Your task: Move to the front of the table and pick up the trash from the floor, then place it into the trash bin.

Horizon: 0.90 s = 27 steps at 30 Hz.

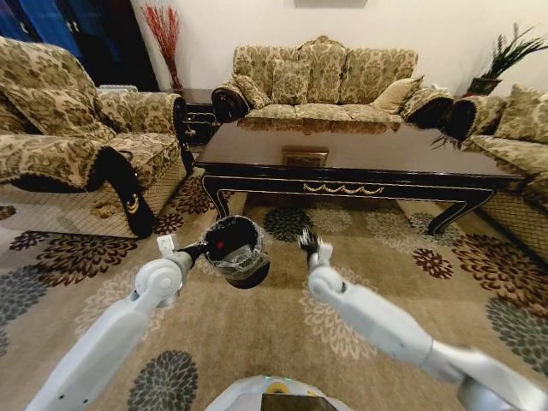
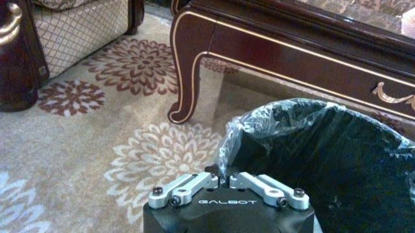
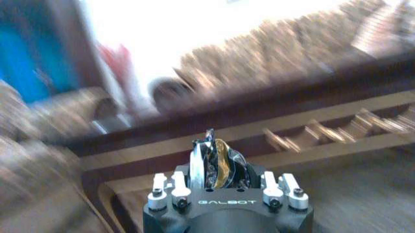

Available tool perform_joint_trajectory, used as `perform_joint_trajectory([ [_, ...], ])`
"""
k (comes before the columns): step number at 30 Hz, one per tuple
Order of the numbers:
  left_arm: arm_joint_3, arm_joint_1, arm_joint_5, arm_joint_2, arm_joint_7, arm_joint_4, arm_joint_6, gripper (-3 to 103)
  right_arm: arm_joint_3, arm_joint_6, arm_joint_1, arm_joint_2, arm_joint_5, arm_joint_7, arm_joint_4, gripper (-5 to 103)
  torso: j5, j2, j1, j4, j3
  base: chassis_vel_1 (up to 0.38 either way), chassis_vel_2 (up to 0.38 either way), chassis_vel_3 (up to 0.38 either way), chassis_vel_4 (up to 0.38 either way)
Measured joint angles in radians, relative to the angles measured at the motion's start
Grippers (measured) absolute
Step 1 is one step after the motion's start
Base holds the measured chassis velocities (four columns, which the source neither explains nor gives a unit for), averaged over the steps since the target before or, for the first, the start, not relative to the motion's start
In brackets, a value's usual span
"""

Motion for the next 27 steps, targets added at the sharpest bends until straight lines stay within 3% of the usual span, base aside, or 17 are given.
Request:
perform_joint_trajectory([
  [4,0.003,-0.012,-0.003,0.0,0.0,0.016,0.001,3,-0.03,0.092,0.084,0.03,0.033,-0.139,-0.011,55,0.0,0.0,0.0,0.0,0.0,0.0,0.0,0.0,0.0],
  [9,0.003,-0.025,-0.005,-0.006,0.004,0.029,0.0,3,-0.064,0.132,0.123,0.058,0.092,-0.213,0.024,55,0.0001,0.0,0.0,0.0001,0.0,0.0,0.0,0.0,0.0],
  [11,0.002,-0.034,-0.005,-0.009,0.009,0.036,-0.002,3,-0.135,0.158,0.161,0.072,0.087,-0.266,0.032,55,-0.0003,0.0,0.0,0.0,0.0,0.0,0.0,0.0,0.0],
  [19,-0.019,-0.041,-0.014,0.004,0.01,0.04,-0.003,3,-0.329,0.173,0.204,0.129,0.012,-0.302,0.033,55,0.0,0.0,0.0,0.0,0.0,0.0,0.0,0.0,0.0],
  [23,-0.028,-0.038,-0.019,0.012,0.01,0.034,-0.003,3,-0.36,0.172,0.207,0.143,0.005,-0.299,0.034,54,0.0,0.0,0.0,0.0001,0.0,0.0,0.0,0.0,0.0],
  [27,-0.037,-0.037,-0.024,0.026,0.01,0.026,-0.004,3,-0.368,0.171,0.213,0.145,0.003,-0.294,0.035,74,0.0,0.0,0.0,0.0,0.0,0.0,0.0,0.0,0.0],
])
